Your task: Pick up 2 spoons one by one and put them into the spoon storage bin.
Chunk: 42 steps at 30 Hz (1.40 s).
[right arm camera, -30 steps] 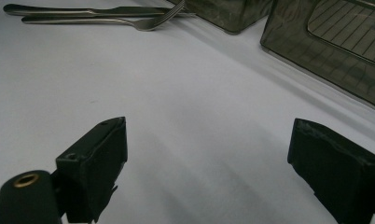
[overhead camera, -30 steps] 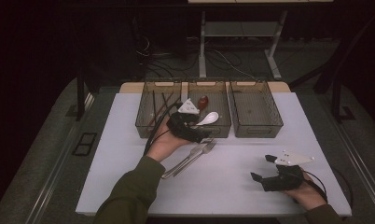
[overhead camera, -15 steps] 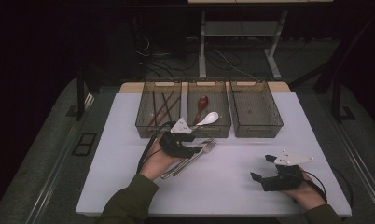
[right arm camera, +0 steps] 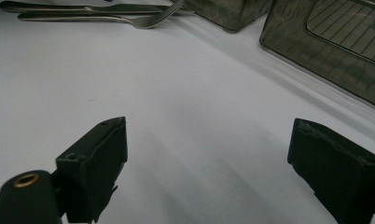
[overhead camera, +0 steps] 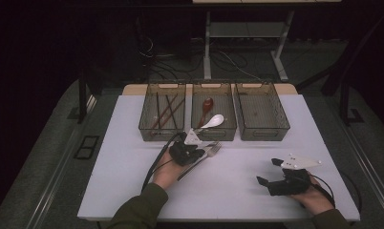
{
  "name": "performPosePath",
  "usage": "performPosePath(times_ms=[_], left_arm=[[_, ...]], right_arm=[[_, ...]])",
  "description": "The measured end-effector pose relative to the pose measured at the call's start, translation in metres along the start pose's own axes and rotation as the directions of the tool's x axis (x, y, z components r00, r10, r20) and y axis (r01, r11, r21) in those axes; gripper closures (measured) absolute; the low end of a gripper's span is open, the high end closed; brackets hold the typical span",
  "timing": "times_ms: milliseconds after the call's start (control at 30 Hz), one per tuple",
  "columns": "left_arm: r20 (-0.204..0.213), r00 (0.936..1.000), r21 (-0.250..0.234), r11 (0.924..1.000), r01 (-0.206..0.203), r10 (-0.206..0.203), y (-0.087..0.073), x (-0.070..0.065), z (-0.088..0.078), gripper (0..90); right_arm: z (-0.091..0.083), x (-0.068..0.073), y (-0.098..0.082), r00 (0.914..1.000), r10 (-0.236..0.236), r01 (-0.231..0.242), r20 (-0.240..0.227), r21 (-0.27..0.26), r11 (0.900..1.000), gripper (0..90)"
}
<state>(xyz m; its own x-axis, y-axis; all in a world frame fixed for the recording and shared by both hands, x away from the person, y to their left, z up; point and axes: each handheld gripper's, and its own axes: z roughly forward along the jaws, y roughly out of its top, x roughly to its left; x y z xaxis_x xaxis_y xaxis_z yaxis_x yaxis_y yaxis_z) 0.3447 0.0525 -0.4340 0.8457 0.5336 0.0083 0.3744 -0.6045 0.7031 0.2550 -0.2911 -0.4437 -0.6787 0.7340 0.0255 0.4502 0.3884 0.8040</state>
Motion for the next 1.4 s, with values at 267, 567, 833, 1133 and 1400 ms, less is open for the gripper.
performPosePath(times_ms=[267,567,833,1133,1400], left_arm=[[-0.007,1.0,0.019,0.9998,-0.001,0.002,0.002,0.002,0.012,89.1],[0.009,0.9999,0.016,0.9998,-0.006,0.006,0.003,-0.001,0.017,89.1],[0.04,0.9991,0.015,0.9998,-0.012,0.012,0.005,-0.006,0.021,89.1],[0.091,0.9947,0.02,0.9985,-0.05,0.048,0.009,-0.019,0.024,89.1],[0.106,0.9929,-0.008,0.9985,-0.053,0.054,0.009,-0.02,0.013,81.9]], right_arm=[[-0.001,0.0,0.0,1.0,-0.002,0.002,0.002,-0.002,1.0,11.9],[-0.001,0.0,0.0,1.0,-0.003,0.003,0.002,-0.003,1.0,11.9],[0.0,0.0,0.0,1.0,-0.005,0.005,0.0,-0.001,1.0,12.0],[0.0,0.0,0.0,1.0,0.0,0.0,0.0,-0.003,1.0,12.0],[-0.001,0.0,0.0,1.0,-0.002,0.002,0.0,-0.003,1.0,12.0]])
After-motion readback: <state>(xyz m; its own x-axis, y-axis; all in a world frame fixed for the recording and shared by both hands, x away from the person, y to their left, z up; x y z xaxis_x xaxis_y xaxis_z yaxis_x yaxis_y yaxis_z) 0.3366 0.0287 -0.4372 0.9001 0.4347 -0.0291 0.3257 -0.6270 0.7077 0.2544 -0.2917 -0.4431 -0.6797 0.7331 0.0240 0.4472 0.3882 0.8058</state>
